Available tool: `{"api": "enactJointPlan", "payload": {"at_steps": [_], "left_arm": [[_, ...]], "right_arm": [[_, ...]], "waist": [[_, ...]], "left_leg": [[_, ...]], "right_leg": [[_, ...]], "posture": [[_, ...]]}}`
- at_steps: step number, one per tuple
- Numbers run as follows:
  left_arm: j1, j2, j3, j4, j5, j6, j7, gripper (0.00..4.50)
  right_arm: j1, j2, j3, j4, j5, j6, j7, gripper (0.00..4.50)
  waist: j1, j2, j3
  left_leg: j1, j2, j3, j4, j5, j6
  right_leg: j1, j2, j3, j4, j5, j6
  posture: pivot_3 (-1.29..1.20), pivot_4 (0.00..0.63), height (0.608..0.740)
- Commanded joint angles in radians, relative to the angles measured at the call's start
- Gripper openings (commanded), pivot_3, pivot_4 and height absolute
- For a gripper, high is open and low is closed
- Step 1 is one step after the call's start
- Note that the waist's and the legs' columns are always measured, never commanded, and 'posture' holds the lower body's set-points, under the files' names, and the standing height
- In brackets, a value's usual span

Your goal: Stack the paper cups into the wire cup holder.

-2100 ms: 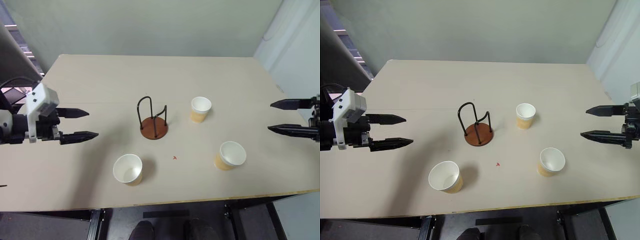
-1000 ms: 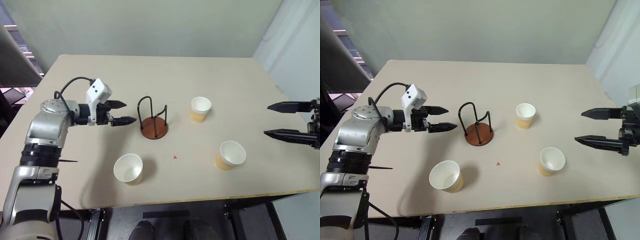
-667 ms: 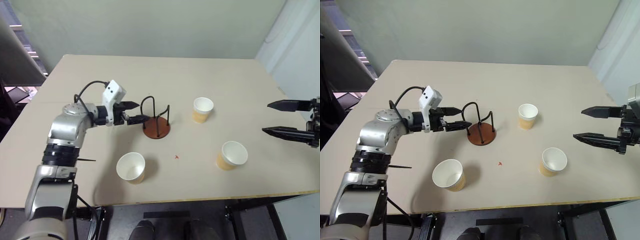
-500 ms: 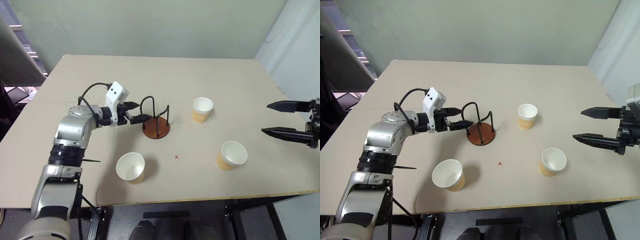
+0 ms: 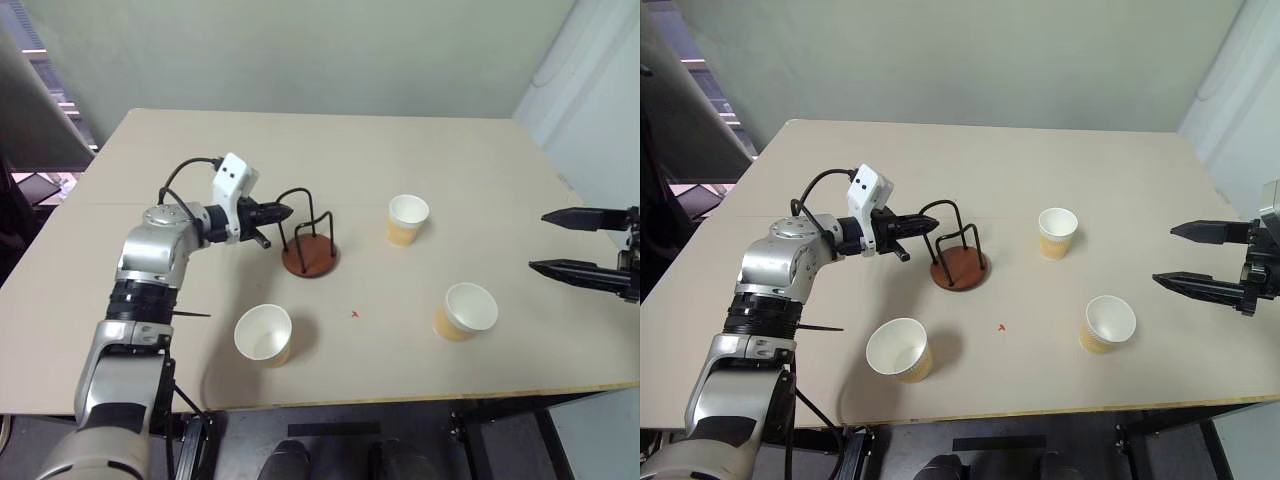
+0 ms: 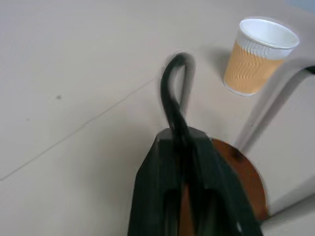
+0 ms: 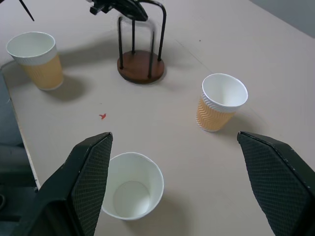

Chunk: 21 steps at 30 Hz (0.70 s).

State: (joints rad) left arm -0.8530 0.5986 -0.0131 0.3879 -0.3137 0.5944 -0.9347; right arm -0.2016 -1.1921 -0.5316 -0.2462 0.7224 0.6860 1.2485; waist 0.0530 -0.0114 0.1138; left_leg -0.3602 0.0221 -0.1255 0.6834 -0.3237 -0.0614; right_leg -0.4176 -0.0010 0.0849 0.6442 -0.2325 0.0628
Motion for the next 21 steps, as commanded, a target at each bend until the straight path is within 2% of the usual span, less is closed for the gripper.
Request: {"api": "enactJointPlan", "payload": {"at_steps": [1, 7, 13, 21], "left_arm": [[-0.018, 0.001, 0.007, -0.089, -0.043, 0.035, -0.049, 0.03], [-0.037, -0.025, -0.019, -0.225, -0.092, 0.124, -0.072, 0.03], [0.018, -0.016, -0.134, -0.445, -0.123, 0.166, -0.165, 0.03], [0.041, -0.019, -0.253, -0.458, -0.038, 0.076, -0.194, 0.03]], "right_arm": [[-0.007, -0.005, -0.038, -0.014, 0.004, -0.009, -0.012, 4.12], [-0.039, -0.012, -0.009, -0.019, 0.012, -0.002, -0.030, 4.12], [-0.030, -0.013, -0.005, -0.038, 0.030, 0.002, 0.004, 4.12], [0.003, -0.001, -0.012, -0.067, 0.039, 0.003, 0.018, 4.12]], "waist": [[0.001, 0.000, 0.000], [0.006, 0.000, 0.000], [0.008, 0.000, 0.000], [0.008, 0.000, 0.000]], "left_leg": [[0.000, 0.000, 0.000, 0.000, 0.000, 0.000], [0.000, -0.001, 0.000, 0.000, 0.000, 0.000], [0.000, -0.003, 0.000, 0.000, 0.000, 0.001], [0.004, -0.004, 0.001, 0.000, -0.001, 0.003]], "right_leg": [[0.000, 0.000, 0.000, 0.000, 0.000, 0.000], [0.000, -0.001, 0.000, 0.000, 0.000, 0.000], [0.000, -0.002, 0.000, 0.000, -0.001, 0.002], [0.004, -0.004, 0.001, 0.000, -0.001, 0.003]], "posture": [[0.00, 0.150, 0.740], [0.00, 0.150, 0.740], [0.00, 0.150, 0.740], [0.00, 0.150, 0.740]]}}
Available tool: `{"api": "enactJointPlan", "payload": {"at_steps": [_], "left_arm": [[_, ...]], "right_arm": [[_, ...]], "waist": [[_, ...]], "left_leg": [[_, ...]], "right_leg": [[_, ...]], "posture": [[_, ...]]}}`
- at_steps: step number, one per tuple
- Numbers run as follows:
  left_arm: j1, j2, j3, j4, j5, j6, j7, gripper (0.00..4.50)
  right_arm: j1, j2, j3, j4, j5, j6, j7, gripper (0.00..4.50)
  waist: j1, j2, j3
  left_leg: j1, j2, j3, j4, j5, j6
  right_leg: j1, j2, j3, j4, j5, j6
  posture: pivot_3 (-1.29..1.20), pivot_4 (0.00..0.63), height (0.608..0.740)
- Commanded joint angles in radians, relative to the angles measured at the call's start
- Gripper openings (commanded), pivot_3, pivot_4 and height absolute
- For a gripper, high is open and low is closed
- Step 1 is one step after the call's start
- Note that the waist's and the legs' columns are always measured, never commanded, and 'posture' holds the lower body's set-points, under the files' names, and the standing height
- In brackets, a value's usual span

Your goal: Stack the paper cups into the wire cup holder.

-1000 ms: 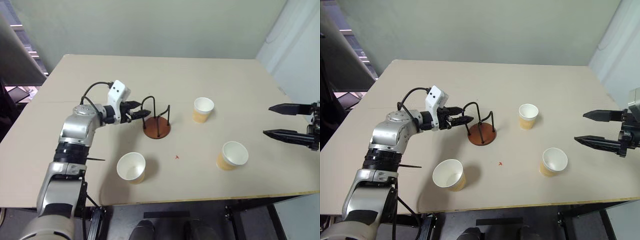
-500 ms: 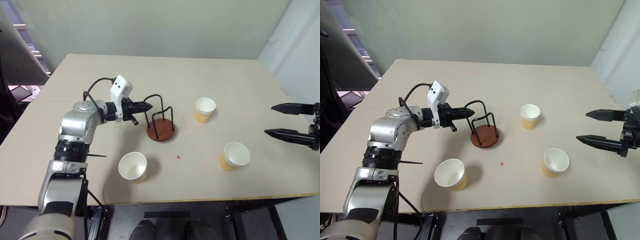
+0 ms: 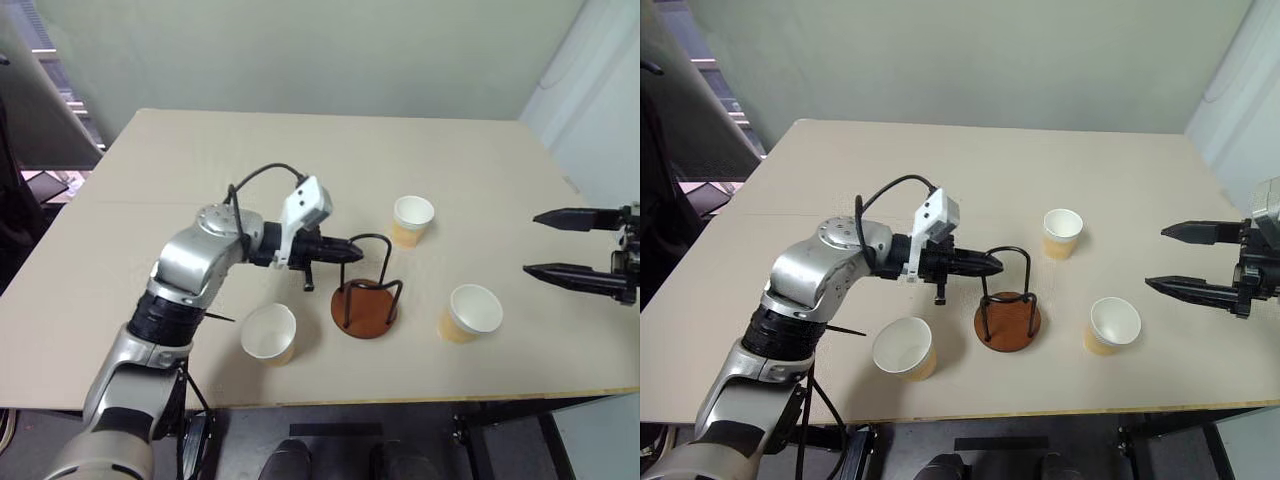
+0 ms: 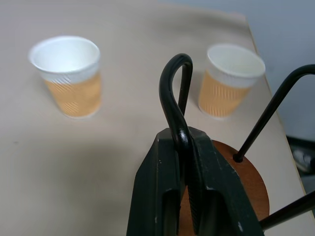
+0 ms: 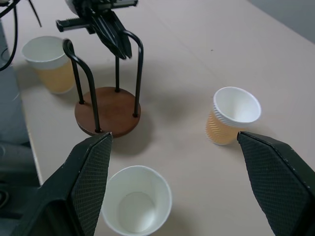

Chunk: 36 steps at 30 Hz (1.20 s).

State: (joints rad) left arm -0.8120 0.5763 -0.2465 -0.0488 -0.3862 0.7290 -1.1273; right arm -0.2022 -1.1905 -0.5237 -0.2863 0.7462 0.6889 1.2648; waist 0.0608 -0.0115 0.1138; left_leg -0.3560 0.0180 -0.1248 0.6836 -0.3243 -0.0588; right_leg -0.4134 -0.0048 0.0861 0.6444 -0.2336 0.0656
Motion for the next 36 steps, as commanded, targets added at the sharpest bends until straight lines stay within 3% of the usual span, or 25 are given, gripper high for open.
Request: {"api": "enactJointPlan", "payload": {"at_steps": [1, 18, 19, 30, 36], "left_arm": [[0.003, 0.001, -0.027, -0.014, 0.046, -0.073, 0.000, 0.03], [0.070, -0.044, -0.092, 0.054, 0.133, -0.159, 0.015, 0.03], [0.070, -0.048, -0.092, 0.057, 0.136, -0.156, 0.020, 0.63], [0.079, -0.025, -0.060, 0.020, 0.121, -0.133, -0.002, 4.39], [0.094, 0.044, 0.040, -0.036, 0.037, -0.090, -0.039, 4.39]], "right_arm": [[0.008, -0.002, -0.022, -0.029, 0.015, 0.001, 0.001, 4.12], [0.028, -0.002, -0.029, -0.077, 0.040, 0.040, -0.018, 4.12], [0.028, -0.002, -0.028, -0.079, 0.043, 0.042, -0.018, 4.12], [0.013, -0.003, -0.001, -0.107, 0.072, 0.069, -0.041, 4.12], [0.059, -0.022, 0.036, -0.120, 0.055, 0.076, -0.005, 4.12]], "waist": [[0.000, 0.000, 0.000], [0.000, 0.000, 0.000], [0.000, 0.000, 0.000], [-0.001, 0.000, 0.000], [-0.001, 0.000, 0.000]], "left_leg": [[0.001, 0.000, 0.000, 0.000, 0.000, 0.001], [0.008, -0.003, -0.001, 0.000, -0.001, 0.003], [0.008, -0.003, -0.001, 0.000, -0.001, 0.003], [0.007, -0.004, -0.002, 0.000, -0.002, 0.003], [0.007, -0.004, -0.002, -0.001, -0.002, 0.003]], "right_leg": [[0.001, 0.000, 0.000, 0.000, 0.000, 0.000], [0.010, -0.001, 0.000, -0.001, -0.001, 0.001], [0.011, -0.001, 0.000, -0.001, -0.001, 0.001], [0.010, -0.001, 0.000, -0.002, -0.002, 0.002], [0.010, -0.001, 0.000, -0.002, -0.002, 0.002]], "posture": [[0.00, 0.150, 0.740], [0.00, 0.150, 0.740], [0.00, 0.150, 0.740], [0.00, 0.150, 0.740], [0.00, 0.150, 0.740]]}}
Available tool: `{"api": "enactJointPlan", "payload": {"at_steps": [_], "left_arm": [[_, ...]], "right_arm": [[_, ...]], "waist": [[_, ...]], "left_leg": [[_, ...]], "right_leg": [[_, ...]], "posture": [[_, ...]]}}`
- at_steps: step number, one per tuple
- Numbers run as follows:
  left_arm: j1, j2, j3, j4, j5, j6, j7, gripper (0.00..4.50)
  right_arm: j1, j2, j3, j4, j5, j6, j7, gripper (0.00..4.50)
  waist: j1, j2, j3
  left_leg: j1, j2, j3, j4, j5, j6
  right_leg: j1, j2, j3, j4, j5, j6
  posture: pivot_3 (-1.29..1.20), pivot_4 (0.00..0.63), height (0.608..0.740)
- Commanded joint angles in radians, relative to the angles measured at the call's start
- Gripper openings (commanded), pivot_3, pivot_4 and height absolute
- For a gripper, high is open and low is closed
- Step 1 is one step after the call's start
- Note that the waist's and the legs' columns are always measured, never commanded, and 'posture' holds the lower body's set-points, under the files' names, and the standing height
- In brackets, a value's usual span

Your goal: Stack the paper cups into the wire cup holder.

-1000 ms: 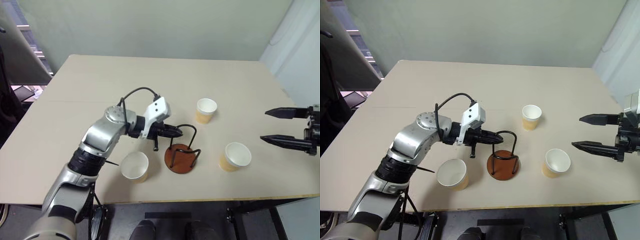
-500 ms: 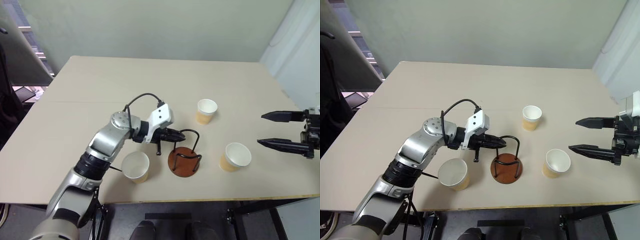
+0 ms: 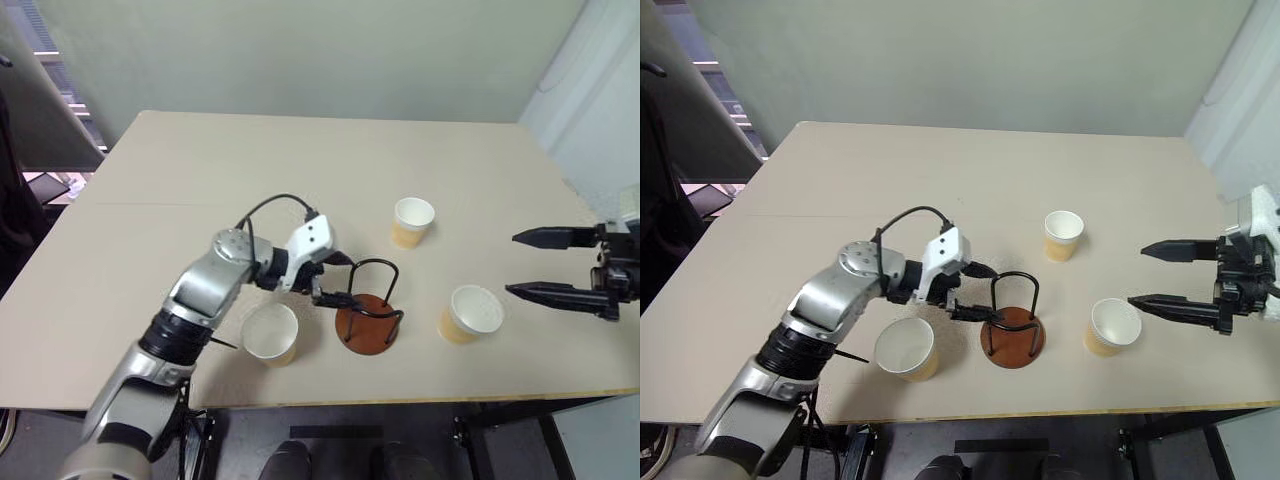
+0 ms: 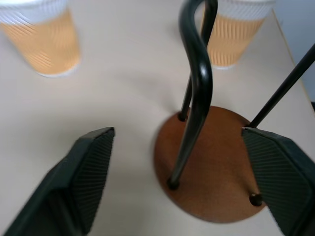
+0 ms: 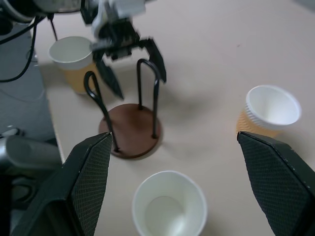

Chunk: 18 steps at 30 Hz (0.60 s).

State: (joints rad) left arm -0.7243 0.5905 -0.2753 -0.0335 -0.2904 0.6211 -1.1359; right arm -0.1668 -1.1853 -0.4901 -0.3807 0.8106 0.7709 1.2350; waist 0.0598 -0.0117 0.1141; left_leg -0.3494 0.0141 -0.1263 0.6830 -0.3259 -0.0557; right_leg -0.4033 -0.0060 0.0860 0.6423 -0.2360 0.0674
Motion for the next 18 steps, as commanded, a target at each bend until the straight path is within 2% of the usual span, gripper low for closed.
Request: {"api": "enactJointPlan", "payload": {"at_steps": [1, 5, 10, 18], "left_arm": [[0.017, 0.044, 0.091, -0.059, -0.082, 0.026, -0.044, 4.39], [0.068, 0.116, 0.156, -0.072, -0.115, 0.025, -0.058, 4.39], [0.171, 0.244, 0.326, -0.157, -0.247, 0.051, -0.133, 4.39], [0.289, 0.362, 0.501, -0.292, -0.387, 0.071, -0.149, 4.39]], "right_arm": [[0.040, -0.030, 0.013, -0.029, -0.021, -0.011, 0.036, 4.12], [0.078, -0.035, 0.067, -0.040, -0.063, -0.044, 0.050, 4.12], [0.093, -0.033, 0.158, -0.071, -0.099, -0.059, 0.051, 4.12], [0.018, 0.000, 0.339, -0.024, -0.196, -0.117, 0.047, 4.12]], "waist": [[0.000, 0.000, 0.000], [-0.002, 0.000, 0.000], [-0.006, 0.000, 0.000], [-0.006, 0.000, 0.000]], "left_leg": [[0.000, 0.000, 0.000, 0.000, 0.000, 0.000], [0.000, 0.001, 0.000, -0.001, 0.000, 0.000], [0.000, 0.001, 0.000, -0.002, 0.000, 0.000], [0.000, 0.002, -0.004, -0.003, -0.001, 0.001]], "right_leg": [[0.000, 0.000, 0.000, 0.000, 0.000, 0.000], [-0.001, 0.000, 0.001, 0.000, -0.001, -0.001], [-0.003, 0.000, 0.001, 0.001, -0.001, -0.001], [-0.004, -0.001, 0.002, 0.001, -0.002, -0.002]], "posture": [[0.00, 0.150, 0.740], [0.00, 0.150, 0.740], [0.00, 0.150, 0.740], [0.00, 0.150, 0.740]]}}
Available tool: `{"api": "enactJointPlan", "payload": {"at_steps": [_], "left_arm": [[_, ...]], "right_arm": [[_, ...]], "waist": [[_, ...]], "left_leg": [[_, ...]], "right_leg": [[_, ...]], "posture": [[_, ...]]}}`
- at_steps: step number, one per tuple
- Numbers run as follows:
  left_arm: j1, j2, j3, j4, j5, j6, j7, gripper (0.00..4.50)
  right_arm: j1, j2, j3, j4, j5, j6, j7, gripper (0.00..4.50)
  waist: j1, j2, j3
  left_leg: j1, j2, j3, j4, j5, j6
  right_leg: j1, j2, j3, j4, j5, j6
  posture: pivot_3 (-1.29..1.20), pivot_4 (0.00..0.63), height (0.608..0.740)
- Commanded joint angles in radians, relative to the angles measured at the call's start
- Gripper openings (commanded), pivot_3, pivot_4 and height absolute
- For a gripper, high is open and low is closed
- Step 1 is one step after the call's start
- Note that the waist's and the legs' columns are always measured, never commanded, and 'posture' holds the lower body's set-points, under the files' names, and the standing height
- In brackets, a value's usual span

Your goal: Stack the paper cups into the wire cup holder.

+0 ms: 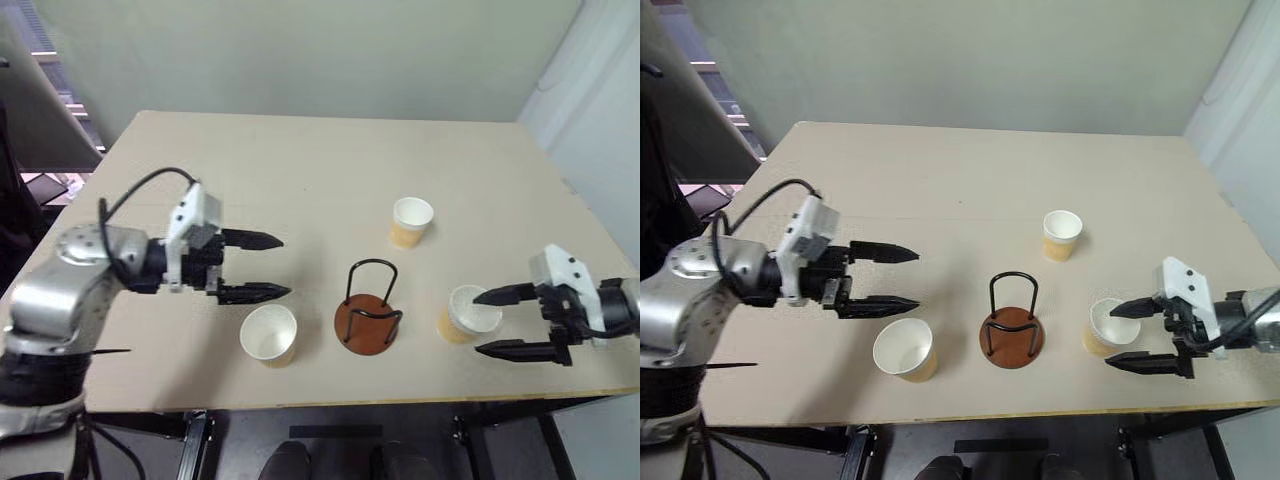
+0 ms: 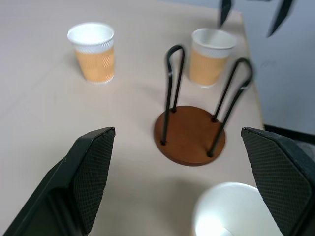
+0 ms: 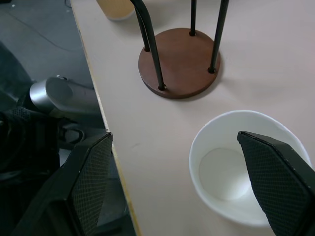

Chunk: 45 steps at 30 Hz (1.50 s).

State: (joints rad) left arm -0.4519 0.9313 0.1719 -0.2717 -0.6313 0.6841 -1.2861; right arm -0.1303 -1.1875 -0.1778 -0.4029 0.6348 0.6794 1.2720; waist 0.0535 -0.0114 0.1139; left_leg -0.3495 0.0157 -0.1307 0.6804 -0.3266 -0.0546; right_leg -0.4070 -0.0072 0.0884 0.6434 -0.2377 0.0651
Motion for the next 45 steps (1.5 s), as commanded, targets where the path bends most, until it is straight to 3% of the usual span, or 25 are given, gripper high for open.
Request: {"api": "enactJointPlan", "payload": {"at_steps": [1, 3, 6, 16, 27, 40, 45], "left_arm": [[0.028, 0.026, 0.064, -0.063, -0.055, 0.008, 0.005, 4.39], [0.060, 0.033, 0.085, -0.081, -0.068, 0.003, 0.012, 4.39], [0.096, 0.039, 0.105, -0.105, -0.080, -0.004, 0.028, 4.42], [0.158, 0.062, 0.153, -0.124, -0.103, -0.014, 0.069, 4.42], [0.183, 0.076, 0.162, -0.099, -0.089, -0.050, 0.071, 4.42], [0.192, 0.086, 0.168, -0.091, -0.097, -0.066, 0.063, 4.42], [0.198, 0.083, 0.162, -0.094, -0.096, -0.070, 0.066, 4.42]], "right_arm": [[-0.025, 0.007, 0.041, 0.002, -0.027, -0.030, 0.010, 4.12], [-0.047, 0.019, 0.076, 0.012, -0.042, -0.037, 0.007, 4.12], [-0.071, 0.026, 0.123, 0.034, -0.080, -0.063, 0.018, 3.54], [-0.143, 0.053, 0.214, 0.079, -0.143, -0.124, 0.070, 0.02], [-0.179, 0.028, 0.183, 0.072, -0.151, -0.153, 0.114, 0.02], [-0.356, -0.008, 0.096, 0.059, -0.031, -0.099, 0.184, 0.02], [-0.328, -0.017, 0.119, 0.050, -0.055, -0.108, 0.179, 0.02]], "waist": [[0.000, 0.000, 0.000], [-0.003, 0.000, 0.000], [-0.007, 0.000, 0.000], [-0.010, 0.000, 0.000], [-0.010, 0.000, 0.000], [-0.012, 0.000, 0.000], [-0.012, 0.000, 0.000]], "left_leg": [[0.000, 0.000, 0.000, 0.000, 0.000, 0.000], [0.000, 0.001, -0.001, 0.000, 0.000, 0.000], [0.000, 0.001, -0.001, -0.001, 0.000, 0.000], [0.000, 0.003, -0.001, -0.002, -0.001, 0.001], [0.000, 0.003, -0.001, -0.002, -0.001, 0.000], [-0.001, 0.002, 0.000, -0.005, -0.001, -0.001], [-0.001, 0.003, -0.001, -0.006, -0.001, -0.002]], "right_leg": [[0.000, 0.000, 0.000, 0.000, 0.000, 0.000], [0.000, 0.000, 0.000, 0.000, 0.000, -0.001], [-0.002, 0.000, 0.000, 0.001, 0.000, -0.001], [-0.003, -0.001, 0.001, 0.001, -0.001, -0.002], [-0.003, -0.001, 0.001, 0.001, -0.002, -0.004], [-0.005, 0.000, 0.002, 0.002, -0.003, -0.006], [-0.005, -0.001, 0.001, 0.002, -0.004, -0.007]], "posture": [[0.00, 0.150, 0.740], [0.00, 0.150, 0.740], [0.00, 0.150, 0.740], [0.00, 0.150, 0.740], [0.00, 0.150, 0.740], [0.00, 0.150, 0.740], [0.00, 0.150, 0.740]]}}
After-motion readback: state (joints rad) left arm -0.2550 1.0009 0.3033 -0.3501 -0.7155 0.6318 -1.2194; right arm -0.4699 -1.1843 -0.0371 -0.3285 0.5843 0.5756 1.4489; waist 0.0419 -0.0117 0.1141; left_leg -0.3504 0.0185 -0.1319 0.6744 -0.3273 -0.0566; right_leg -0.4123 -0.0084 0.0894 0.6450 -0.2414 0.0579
